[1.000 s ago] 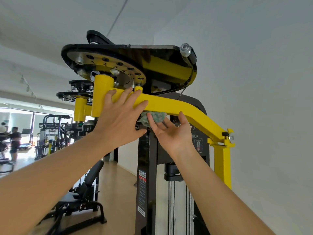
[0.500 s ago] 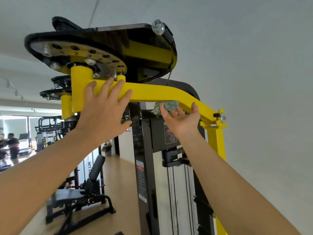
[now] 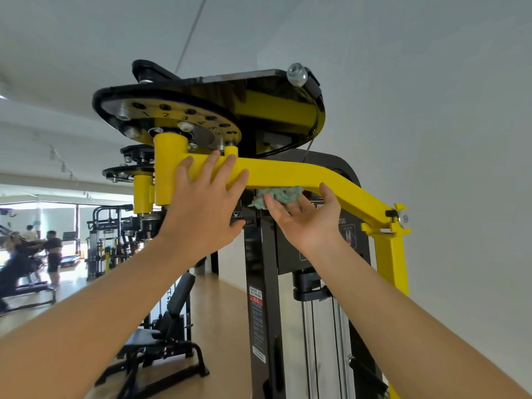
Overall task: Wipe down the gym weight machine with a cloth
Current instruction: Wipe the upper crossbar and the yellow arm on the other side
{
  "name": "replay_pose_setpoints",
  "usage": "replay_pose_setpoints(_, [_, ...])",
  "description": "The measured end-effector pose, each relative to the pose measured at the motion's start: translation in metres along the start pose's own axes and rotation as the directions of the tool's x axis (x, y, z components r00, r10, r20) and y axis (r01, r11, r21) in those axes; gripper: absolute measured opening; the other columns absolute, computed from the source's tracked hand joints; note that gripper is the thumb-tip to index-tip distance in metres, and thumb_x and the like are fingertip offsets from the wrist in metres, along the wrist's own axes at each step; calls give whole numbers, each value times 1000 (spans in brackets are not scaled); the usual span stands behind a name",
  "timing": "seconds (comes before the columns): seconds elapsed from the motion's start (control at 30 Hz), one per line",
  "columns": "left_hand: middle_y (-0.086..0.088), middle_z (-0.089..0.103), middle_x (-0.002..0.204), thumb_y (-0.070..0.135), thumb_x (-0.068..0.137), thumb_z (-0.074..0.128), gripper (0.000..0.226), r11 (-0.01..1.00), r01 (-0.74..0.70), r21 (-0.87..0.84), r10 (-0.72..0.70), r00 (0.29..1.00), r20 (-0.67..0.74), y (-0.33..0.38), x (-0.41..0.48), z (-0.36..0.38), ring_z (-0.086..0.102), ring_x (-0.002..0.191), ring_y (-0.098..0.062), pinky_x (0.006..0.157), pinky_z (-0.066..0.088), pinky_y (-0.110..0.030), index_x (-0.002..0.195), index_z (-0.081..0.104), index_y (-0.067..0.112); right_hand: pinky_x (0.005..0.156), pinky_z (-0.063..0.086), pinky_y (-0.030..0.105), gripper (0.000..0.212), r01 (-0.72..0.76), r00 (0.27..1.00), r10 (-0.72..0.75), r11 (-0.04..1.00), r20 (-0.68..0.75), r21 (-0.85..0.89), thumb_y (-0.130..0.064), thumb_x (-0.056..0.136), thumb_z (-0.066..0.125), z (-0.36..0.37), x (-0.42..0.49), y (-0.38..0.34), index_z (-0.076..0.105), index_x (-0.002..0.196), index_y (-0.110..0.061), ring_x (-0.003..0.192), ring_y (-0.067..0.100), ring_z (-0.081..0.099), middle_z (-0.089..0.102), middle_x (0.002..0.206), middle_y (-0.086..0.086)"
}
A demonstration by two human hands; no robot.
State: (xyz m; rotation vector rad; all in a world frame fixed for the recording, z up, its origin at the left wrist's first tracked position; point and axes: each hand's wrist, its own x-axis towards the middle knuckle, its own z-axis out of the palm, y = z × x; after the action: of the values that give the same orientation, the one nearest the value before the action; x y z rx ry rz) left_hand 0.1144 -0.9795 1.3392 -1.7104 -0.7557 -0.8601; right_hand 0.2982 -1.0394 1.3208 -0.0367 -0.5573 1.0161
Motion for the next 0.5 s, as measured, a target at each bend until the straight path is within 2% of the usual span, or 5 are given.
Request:
replay_pose_setpoints(0.1, [-14, 17, 167, 72, 87, 48, 91, 1000, -3, -9, 3, 1000, -14, 1, 0, 2, 17, 152, -37, 115, 22, -62, 158, 22, 22, 104, 48, 57, 65, -25, 1000, 25, 1000, -1, -12, -49, 93, 61, 1, -3, -3, 51, 134, 0, 124, 54, 52, 53, 137, 29])
replay_pose_setpoints(0.3, [-14, 19, 166, 71, 87, 47, 89, 1000, -7, -4, 7, 1000, -7, 3, 0, 3, 20, 152, -37, 114, 23, -61, 158, 26, 22, 103, 47, 60, 68, 72, 992, -67, 996, -105, 52, -48, 93, 60, -7, -1, -44, 45, 141, -2, 129, 54, 46, 48, 142, 28])
replay_pose_setpoints(0.4, [-14, 28, 162, 68, 86, 52, 84, 999, 13, -42, -13, 1000, -7, 4, 3, 0, 26, 149, -38, 112, 26, -60, 153, 37, 21, 105, 46, 59, 73, 102, 987, -91, 992, -134, 77, -48, 93, 61, -14, 1, -60, 40, 145, -1, 132, 52, 45, 44, 145, 28])
replay_pose_setpoints(0.5, [-16, 48, 148, 62, 82, 60, 72, 996, 6, -91, -10, 999, -50, 12, 11, -6, 37, 139, -39, 105, 32, -55, 136, 57, 15, 106, 45, 58, 75, 119, 983, -103, 988, -155, 95, -47, 93, 61, -20, 3, -72, 38, 145, 2, 133, 51, 43, 43, 146, 29])
